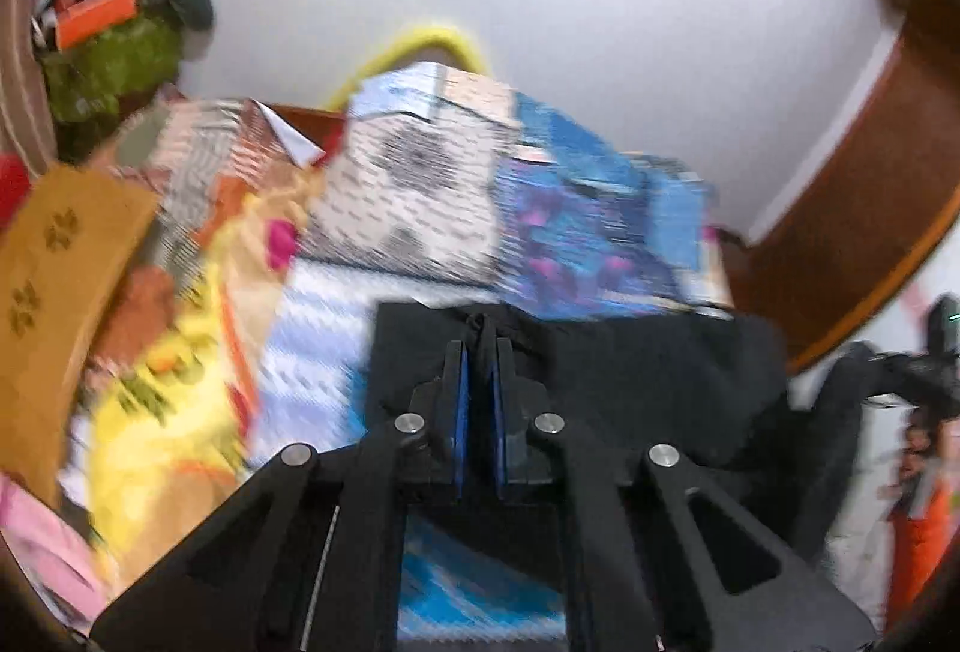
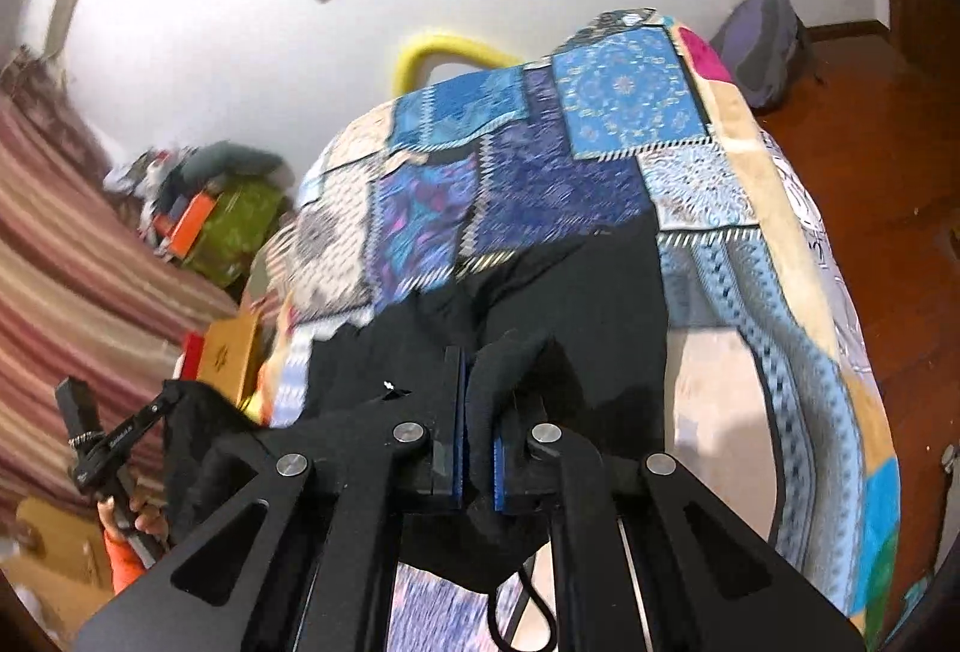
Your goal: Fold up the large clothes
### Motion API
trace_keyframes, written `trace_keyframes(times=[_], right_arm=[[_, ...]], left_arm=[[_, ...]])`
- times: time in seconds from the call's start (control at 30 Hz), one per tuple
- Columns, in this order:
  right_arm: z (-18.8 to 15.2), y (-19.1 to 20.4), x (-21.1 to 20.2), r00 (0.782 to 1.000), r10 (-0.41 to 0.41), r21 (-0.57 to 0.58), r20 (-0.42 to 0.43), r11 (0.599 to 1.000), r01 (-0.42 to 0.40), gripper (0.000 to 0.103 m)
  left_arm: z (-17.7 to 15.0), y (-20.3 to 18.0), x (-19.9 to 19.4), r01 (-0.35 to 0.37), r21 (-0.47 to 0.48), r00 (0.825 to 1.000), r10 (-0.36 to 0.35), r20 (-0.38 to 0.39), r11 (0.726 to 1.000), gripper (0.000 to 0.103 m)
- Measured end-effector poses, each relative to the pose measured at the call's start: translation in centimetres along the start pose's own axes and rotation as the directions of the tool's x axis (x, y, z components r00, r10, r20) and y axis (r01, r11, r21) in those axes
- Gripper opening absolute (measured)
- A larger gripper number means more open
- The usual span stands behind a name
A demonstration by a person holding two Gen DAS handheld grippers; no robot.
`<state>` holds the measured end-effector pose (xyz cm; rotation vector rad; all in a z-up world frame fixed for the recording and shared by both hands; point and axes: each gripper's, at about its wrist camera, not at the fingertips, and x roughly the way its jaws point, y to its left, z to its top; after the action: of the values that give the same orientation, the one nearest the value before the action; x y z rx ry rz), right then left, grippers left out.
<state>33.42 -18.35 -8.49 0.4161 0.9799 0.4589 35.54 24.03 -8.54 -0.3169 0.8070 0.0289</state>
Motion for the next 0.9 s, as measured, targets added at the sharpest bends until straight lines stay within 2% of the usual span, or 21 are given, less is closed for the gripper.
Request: trace_keyframes(times=[0.13, 0.2, 0.37, 0.43, 0.47, 0.53, 0.57, 0.7, 0.8, 0.87, 0.9], right_arm=[[1.7, -2.2, 3.3, 0.998, -0.054, 0.024, -0.019, 0.998, 0.055, 0.005], [2.2, -3.6, 5.1, 0.997, -0.07, 0.051, -0.039, 0.996, 0.072, 0.005], [2.5, -7.5, 8.1, 0.997, -0.005, 0.135, -0.08, 0.991, 0.016, 0.005], [2.2, -8.1, 8.3, 0.996, 0.024, 0.136, -0.084, 0.991, -0.013, 0.005], [2.1, -8.1, 8.2, 0.996, 0.03, 0.122, -0.084, 0.992, -0.019, 0.005], [2.2, -7.7, 7.9, 0.995, 0.025, 0.09, -0.095, 0.996, -0.016, 0.005], [2.2, -7.5, 7.7, 0.995, 0.019, 0.082, -0.101, 0.997, -0.011, 0.006], [2.7, -7.5, 6.7, 0.984, 0.01, 0.112, -0.179, 0.994, 0.011, 0.011], [2.8, -7.3, 5.4, 0.981, 0.002, 0.108, -0.196, 0.994, 0.02, 0.014], [2.7, -6.8, 4.4, 0.978, -0.028, 0.087, -0.205, 0.995, 0.047, 0.018], [2.7, -6.5, 3.7, 0.979, -0.06, 0.074, -0.193, 0.994, 0.075, 0.024]], left_arm=[[1.5, 2.1, 6.3, -0.097, -0.014, 0.994, 0.096, -0.054, 0.995, 0.005], [1.6, 3.4, 9.4, -0.12, -0.042, 0.99, 0.116, -0.084, 0.992, 0.005], [0.5, 6.0, 14.7, -0.173, -0.081, 0.978, 0.161, -0.131, 0.982, 0.006], [0.0, 6.2, 16.0, -0.19, -0.064, 0.973, 0.18, -0.141, 0.98, 0.006], [-0.3, 6.0, 16.5, -0.228, -0.034, 0.966, 0.221, -0.137, 0.973, 0.005], [-0.6, 5.9, 17.0, -0.298, 0.003, 0.946, 0.296, -0.132, 0.955, 0.005], [-0.7, 6.0, 17.0, -0.3, 0.01, 0.944, 0.298, -0.138, 0.954, 0.006], [-0.4, 6.3, 15.0, -0.243, -0.012, 0.962, 0.24, -0.128, 0.97, 0.006], [0.1, 4.9, 12.0, -0.246, 0.03, 0.966, 0.248, -0.077, 0.969, 0.007], [0.3, 3.8, 10.1, -0.23, 0.058, 0.971, 0.233, -0.049, 0.971, 0.012], [0.3, 3.0, 9.0, -0.217, 0.073, 0.975, 0.22, -0.035, 0.973, 0.017]])
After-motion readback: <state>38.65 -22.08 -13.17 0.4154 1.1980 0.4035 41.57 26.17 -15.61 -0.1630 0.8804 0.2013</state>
